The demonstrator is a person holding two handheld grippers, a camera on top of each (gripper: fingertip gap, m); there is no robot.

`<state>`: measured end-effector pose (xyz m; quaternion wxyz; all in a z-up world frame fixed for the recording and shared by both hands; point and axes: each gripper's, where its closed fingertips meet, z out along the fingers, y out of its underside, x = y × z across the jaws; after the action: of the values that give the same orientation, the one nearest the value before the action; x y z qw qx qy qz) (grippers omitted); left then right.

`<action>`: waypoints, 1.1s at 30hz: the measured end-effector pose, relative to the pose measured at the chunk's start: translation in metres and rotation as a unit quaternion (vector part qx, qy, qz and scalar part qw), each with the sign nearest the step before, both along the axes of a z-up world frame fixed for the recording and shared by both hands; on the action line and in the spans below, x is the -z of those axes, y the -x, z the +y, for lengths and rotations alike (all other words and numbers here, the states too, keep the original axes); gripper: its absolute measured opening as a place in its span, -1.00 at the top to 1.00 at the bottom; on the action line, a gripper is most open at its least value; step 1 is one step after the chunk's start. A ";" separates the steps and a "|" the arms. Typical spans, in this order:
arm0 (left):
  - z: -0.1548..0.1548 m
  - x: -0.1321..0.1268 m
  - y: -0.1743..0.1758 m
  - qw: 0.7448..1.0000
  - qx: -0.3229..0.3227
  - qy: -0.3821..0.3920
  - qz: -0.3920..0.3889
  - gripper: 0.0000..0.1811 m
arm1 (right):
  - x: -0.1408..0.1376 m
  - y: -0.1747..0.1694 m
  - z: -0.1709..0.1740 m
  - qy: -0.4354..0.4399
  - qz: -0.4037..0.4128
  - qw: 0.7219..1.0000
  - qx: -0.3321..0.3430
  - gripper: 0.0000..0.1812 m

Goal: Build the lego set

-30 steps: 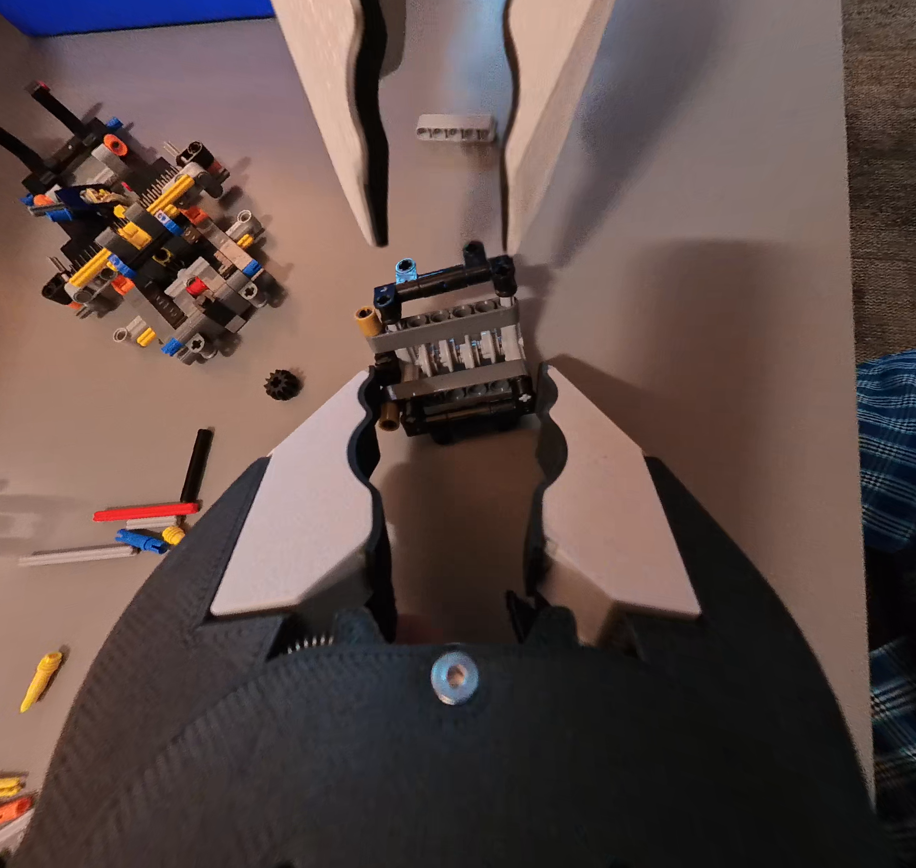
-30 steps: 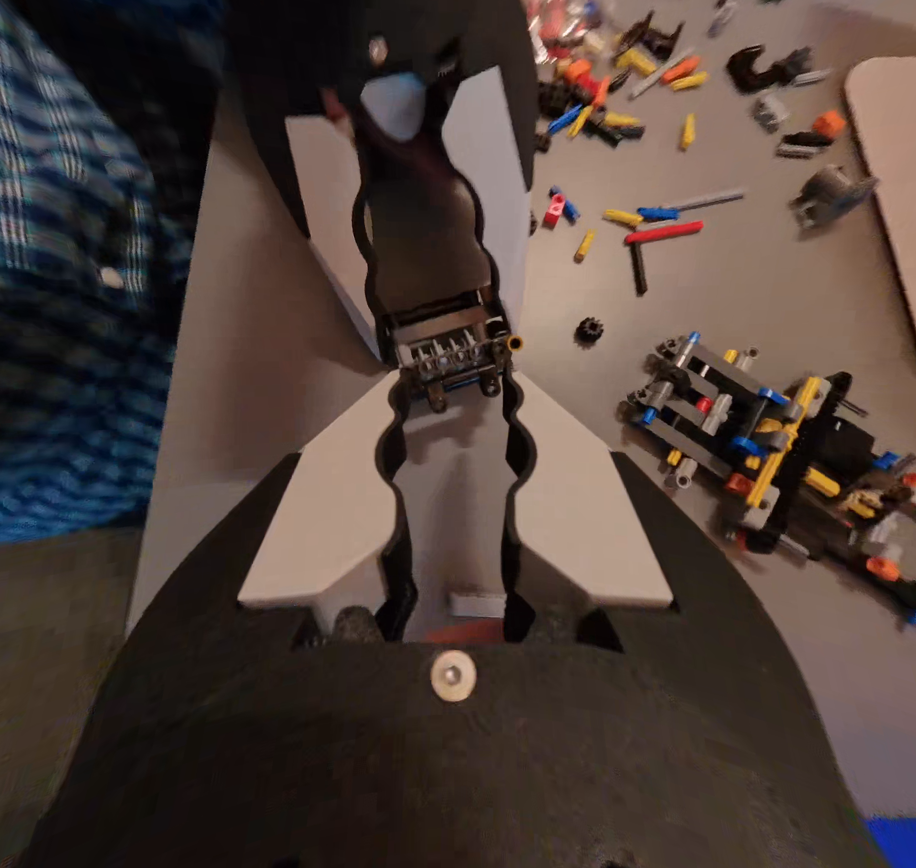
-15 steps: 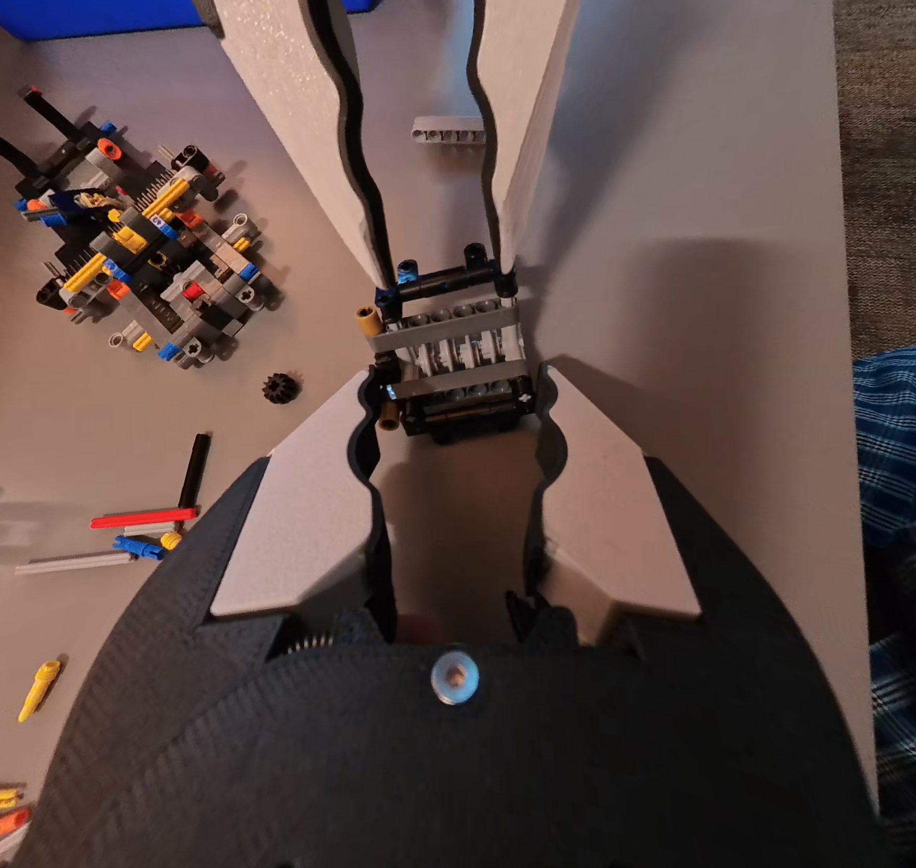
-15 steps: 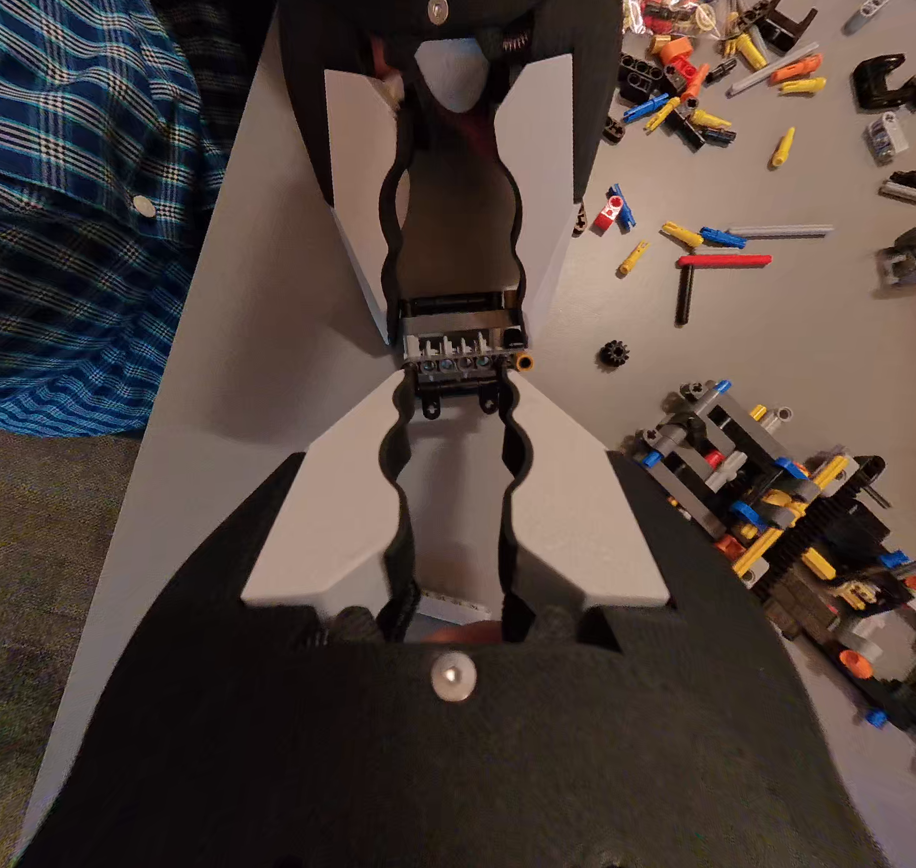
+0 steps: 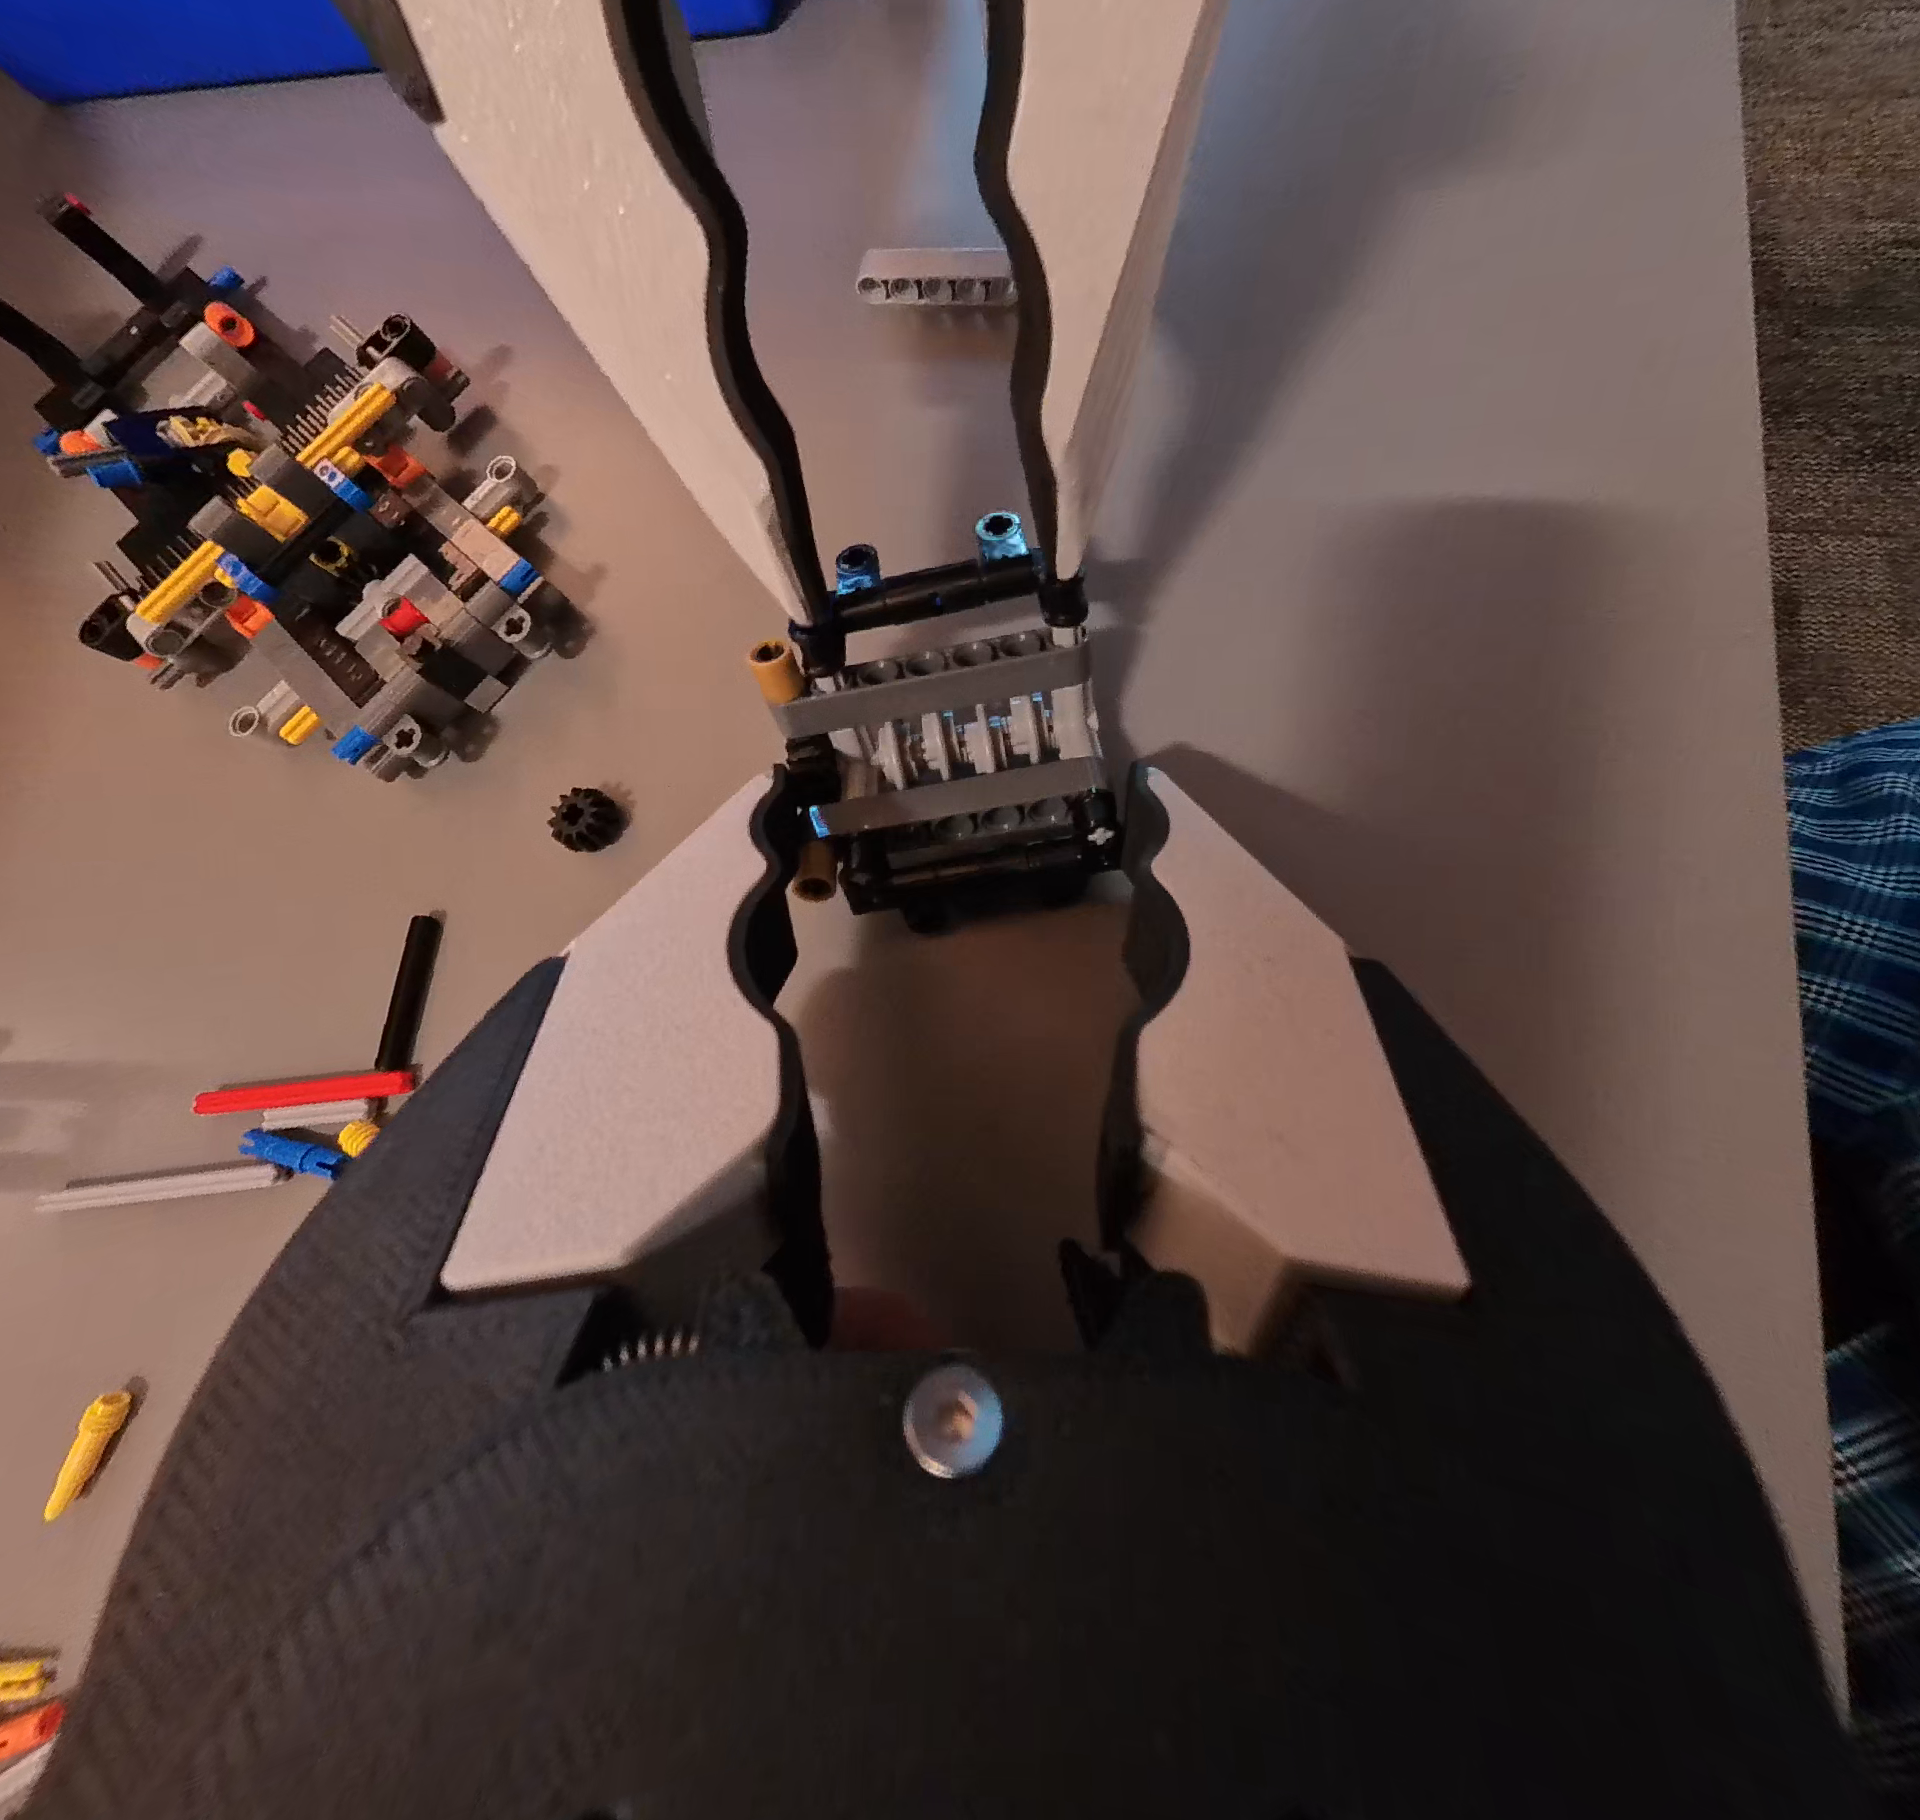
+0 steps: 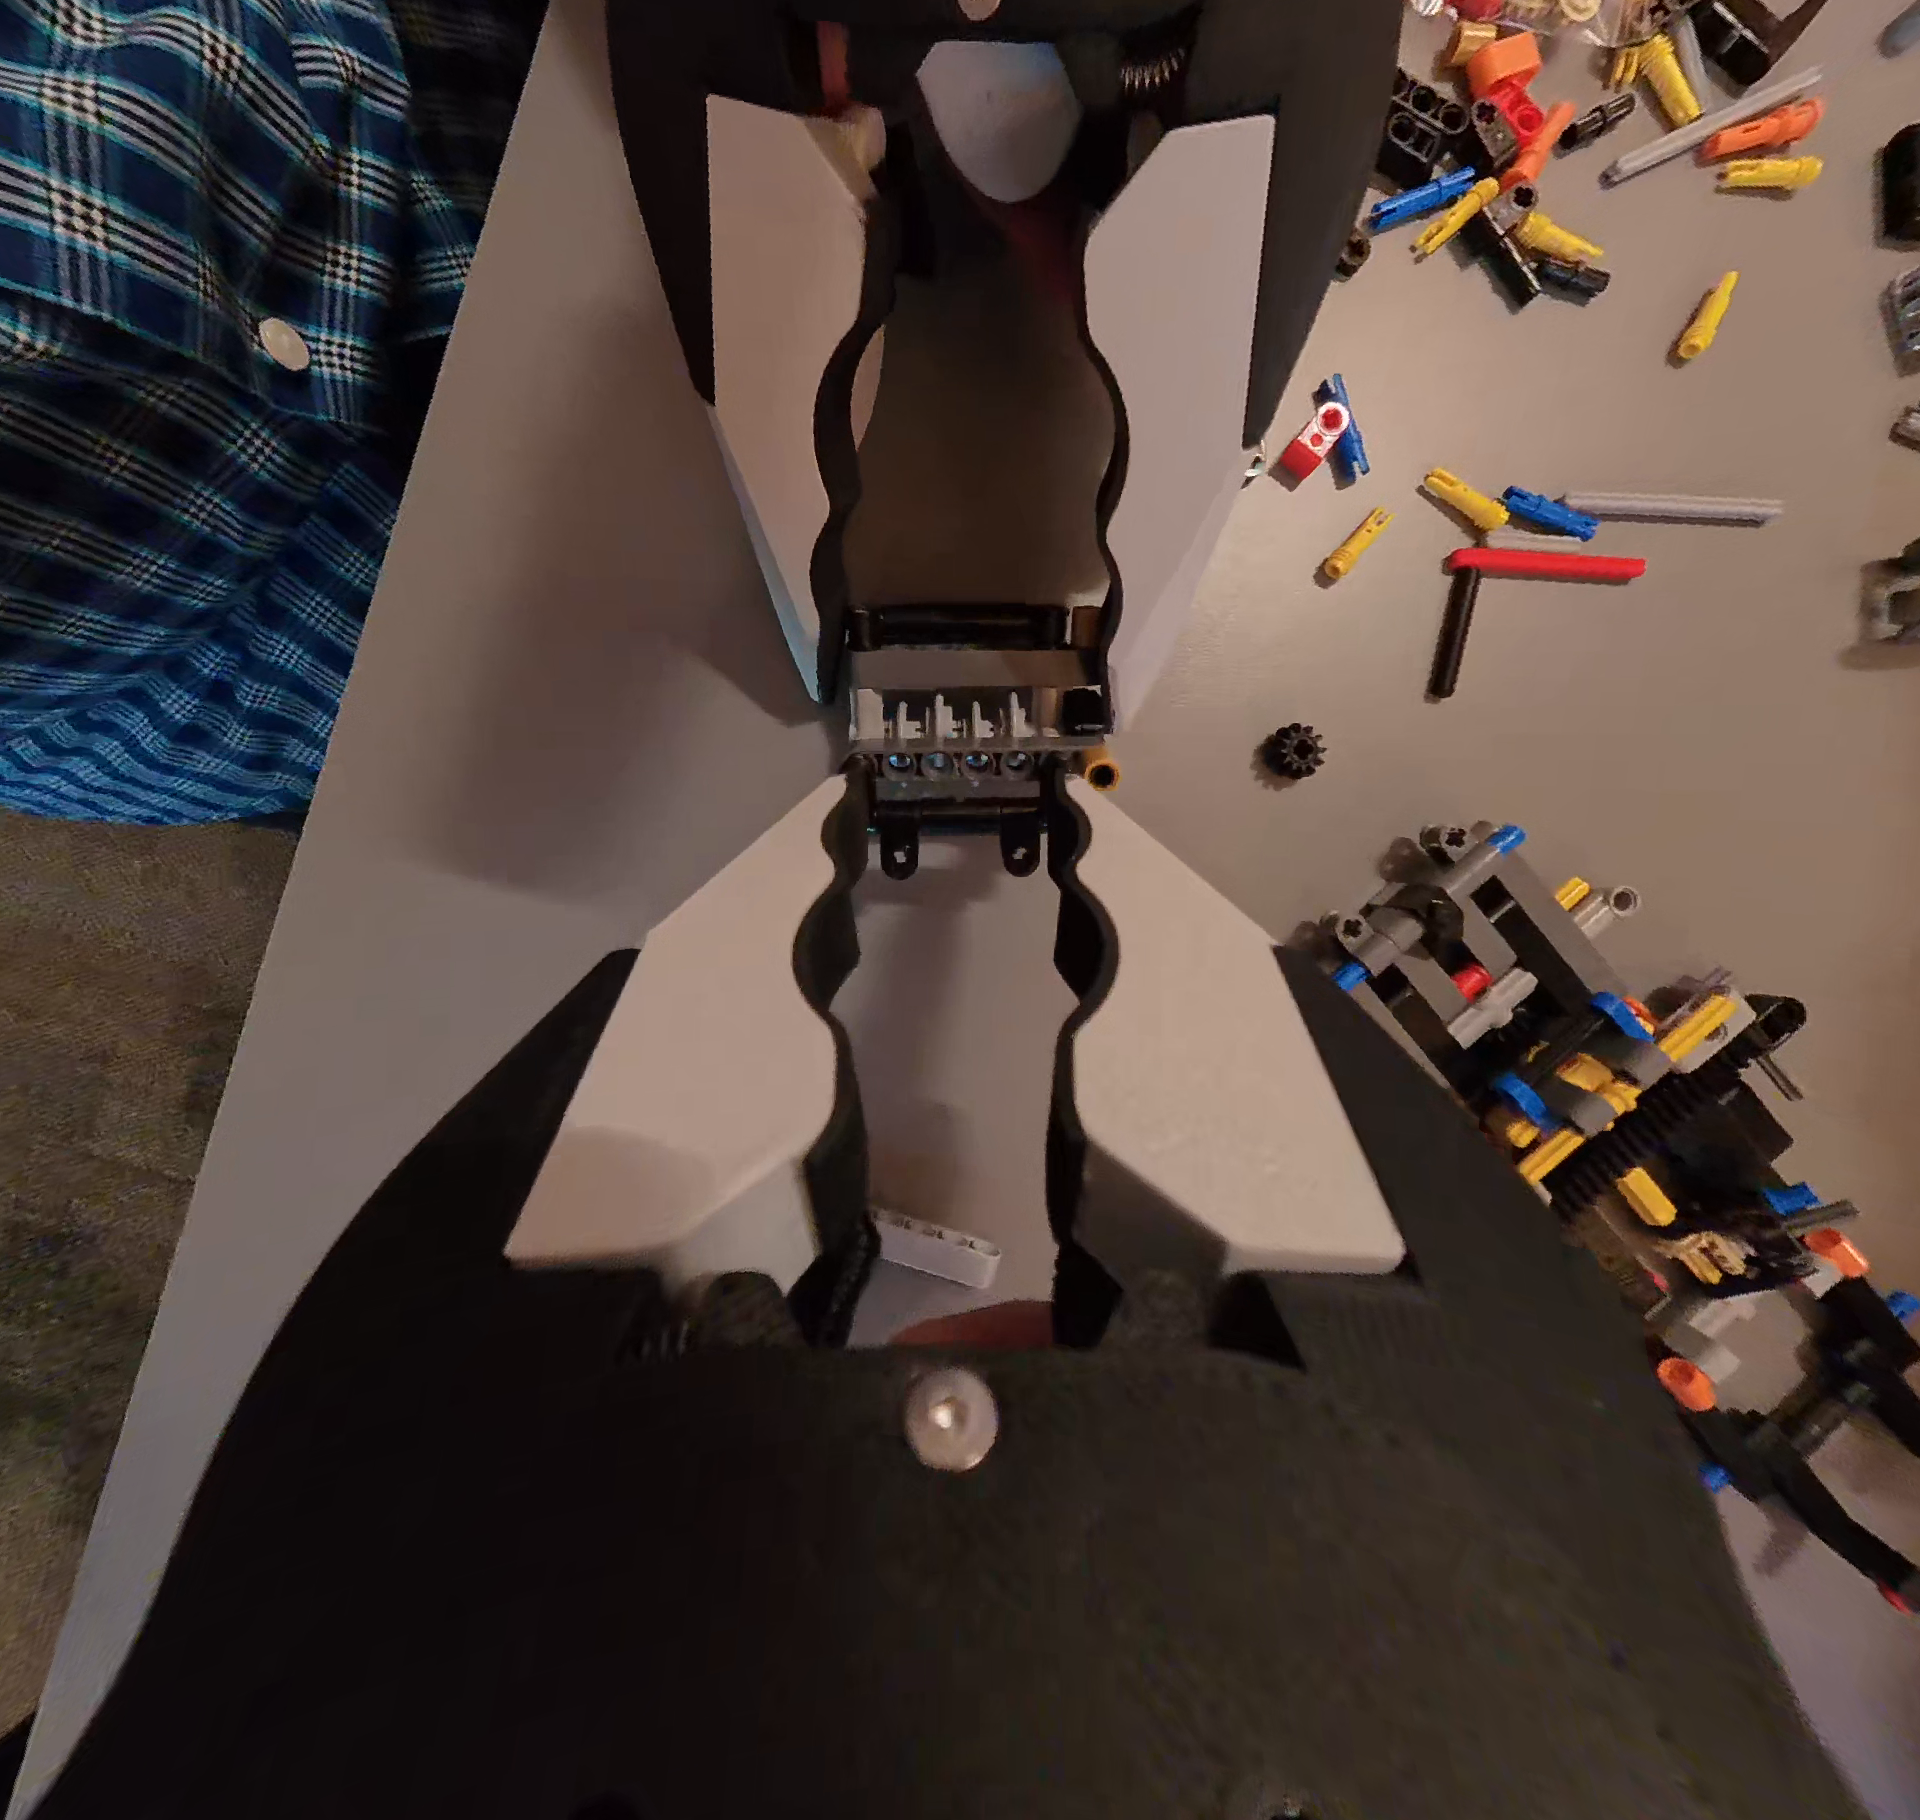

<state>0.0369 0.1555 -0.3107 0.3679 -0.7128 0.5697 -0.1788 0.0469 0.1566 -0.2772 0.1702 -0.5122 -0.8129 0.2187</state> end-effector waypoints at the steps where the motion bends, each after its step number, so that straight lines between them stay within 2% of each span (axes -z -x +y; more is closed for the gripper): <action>1: 0.000 0.000 0.000 1.000 0.000 0.000 0.000 0.33 | 0.000 0.000 0.000 0.001 -0.006 1.000 -0.002 0.65; 13: 0.000 0.001 0.000 1.000 -0.001 0.002 0.001 0.33 | 0.001 0.002 0.002 0.011 -0.051 0.998 -0.017 0.64; 15: 0.000 0.001 0.000 1.000 0.000 0.001 0.002 0.33 | 0.002 0.006 0.010 -0.012 -0.043 0.999 -0.009 0.86; 16: 0.000 0.001 0.000 1.000 -0.001 0.001 0.001 0.33 | 0.002 0.007 0.011 -0.006 -0.047 0.999 -0.006 0.89; 22: 0.000 0.001 0.001 1.000 -0.001 0.001 0.002 0.33 | 0.002 0.008 0.010 -0.010 -0.047 0.999 -0.005 0.86; 28: 0.000 0.001 0.001 1.000 -0.001 0.002 0.002 0.33 | 0.003 0.012 0.017 -0.031 -0.038 0.999 0.010 1.00; 33: 0.000 0.001 0.001 1.000 -0.001 0.002 0.002 0.33 | 0.006 0.013 0.017 -0.042 -0.039 0.998 0.017 1.00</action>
<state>0.0359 0.1555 -0.3117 0.3658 -0.7146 0.5690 -0.1782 0.0335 0.1740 -0.2831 0.1637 -0.5265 -0.8185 0.1614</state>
